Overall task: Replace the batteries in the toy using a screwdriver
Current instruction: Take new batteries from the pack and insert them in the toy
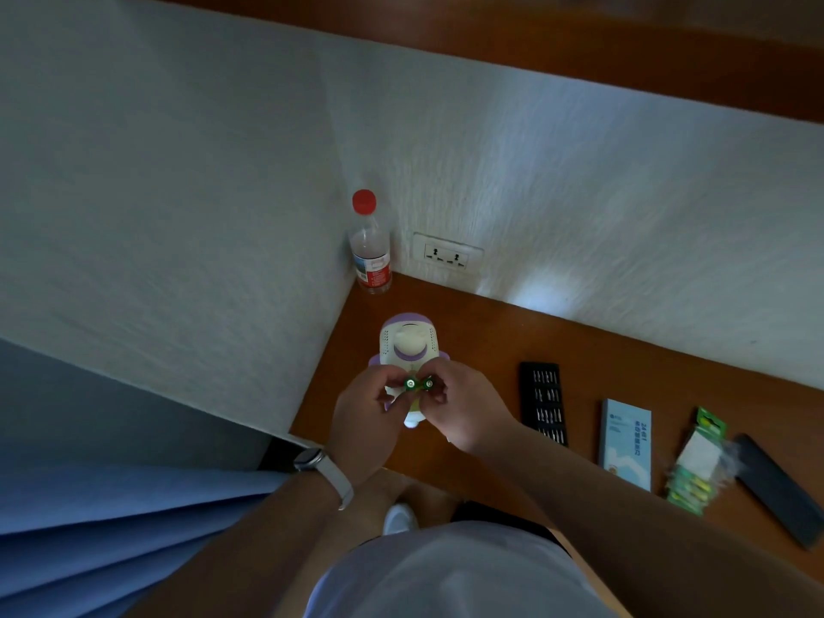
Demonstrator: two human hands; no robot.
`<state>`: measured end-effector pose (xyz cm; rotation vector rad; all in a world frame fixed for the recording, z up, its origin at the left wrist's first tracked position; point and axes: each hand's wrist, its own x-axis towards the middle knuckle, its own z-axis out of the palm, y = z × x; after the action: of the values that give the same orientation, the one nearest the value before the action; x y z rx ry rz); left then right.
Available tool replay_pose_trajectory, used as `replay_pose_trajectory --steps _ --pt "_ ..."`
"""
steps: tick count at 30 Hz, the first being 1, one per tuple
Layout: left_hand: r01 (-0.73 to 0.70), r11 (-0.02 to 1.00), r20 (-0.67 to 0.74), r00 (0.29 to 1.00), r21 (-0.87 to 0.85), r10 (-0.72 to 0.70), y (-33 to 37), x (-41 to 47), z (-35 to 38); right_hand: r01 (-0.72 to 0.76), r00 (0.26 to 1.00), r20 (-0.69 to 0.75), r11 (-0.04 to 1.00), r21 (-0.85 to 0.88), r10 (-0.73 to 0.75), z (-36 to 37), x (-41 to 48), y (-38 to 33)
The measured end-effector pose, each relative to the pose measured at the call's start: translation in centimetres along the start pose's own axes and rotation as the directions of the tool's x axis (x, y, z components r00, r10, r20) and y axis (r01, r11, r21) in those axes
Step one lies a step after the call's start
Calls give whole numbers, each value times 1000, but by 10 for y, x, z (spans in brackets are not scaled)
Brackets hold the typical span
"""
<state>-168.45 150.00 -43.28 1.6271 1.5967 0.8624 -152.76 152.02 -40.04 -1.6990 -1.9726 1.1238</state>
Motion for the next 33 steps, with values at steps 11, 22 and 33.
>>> replay_pose_trajectory --steps 11,22,33 --pt "-90 990 -75 992 112 99 -6 3 9 42 998 38 999 -6 -42 -2 4 4" --pt "-93 971 -75 991 219 112 -14 3 10 124 992 40 990 -66 -122 1 7 7" --pt "-149 971 -6 988 187 153 -20 7 10 120 992 31 989 -82 -118 4 8 9"
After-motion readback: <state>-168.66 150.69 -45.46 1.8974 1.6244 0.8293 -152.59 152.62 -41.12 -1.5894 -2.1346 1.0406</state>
